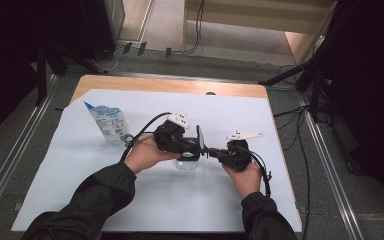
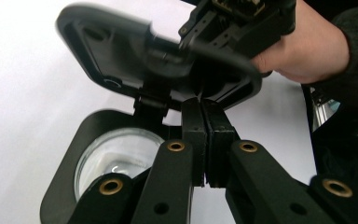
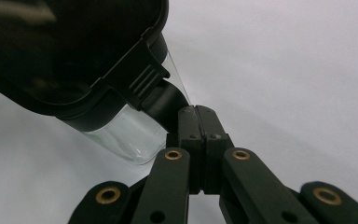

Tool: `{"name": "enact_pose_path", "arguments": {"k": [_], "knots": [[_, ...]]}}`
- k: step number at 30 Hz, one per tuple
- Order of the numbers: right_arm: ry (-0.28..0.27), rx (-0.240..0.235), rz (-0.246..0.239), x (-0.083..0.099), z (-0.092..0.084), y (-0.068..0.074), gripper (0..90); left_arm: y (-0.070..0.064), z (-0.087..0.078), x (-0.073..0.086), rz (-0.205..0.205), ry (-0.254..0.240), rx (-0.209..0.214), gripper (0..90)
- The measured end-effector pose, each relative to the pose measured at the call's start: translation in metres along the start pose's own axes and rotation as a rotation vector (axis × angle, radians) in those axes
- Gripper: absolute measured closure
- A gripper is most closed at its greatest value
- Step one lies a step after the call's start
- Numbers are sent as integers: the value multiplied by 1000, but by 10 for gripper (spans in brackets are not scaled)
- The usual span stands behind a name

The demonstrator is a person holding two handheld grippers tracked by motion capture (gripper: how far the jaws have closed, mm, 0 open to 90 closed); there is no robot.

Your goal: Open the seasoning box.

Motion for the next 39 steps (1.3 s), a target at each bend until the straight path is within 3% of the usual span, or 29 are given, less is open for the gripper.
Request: {"name": "enact_pose_path", "arguments": {"k": [14, 25, 30, 34, 39], "knots": [[-6, 9, 3, 0, 1, 1, 900, 4, 14, -13, 3, 22, 5, 900], [-5, 11, -1, 0, 1, 2, 900, 7, 13, -13, -3, 19, 2, 894], [-8, 6, -11, -1, 1, 1, 900, 6, 9, -12, -27, 38, 5, 880], [-16, 8, -13, -1, -4, 0, 900, 6, 2, -10, -28, 35, 0, 847], [-29, -2, -5, -2, -13, -1, 872, 6, -9, -7, -47, 23, 20, 713]]}}
Point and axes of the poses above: each handheld gripper's, and its own axes: z roughly forward along the jaws, x roughly out of its underside, y roughly to its left, the point moved 4 cm from there along z, roughly forward along the jaws, and after that the axes turned 5 degrees about x, right-handed, at the moved point
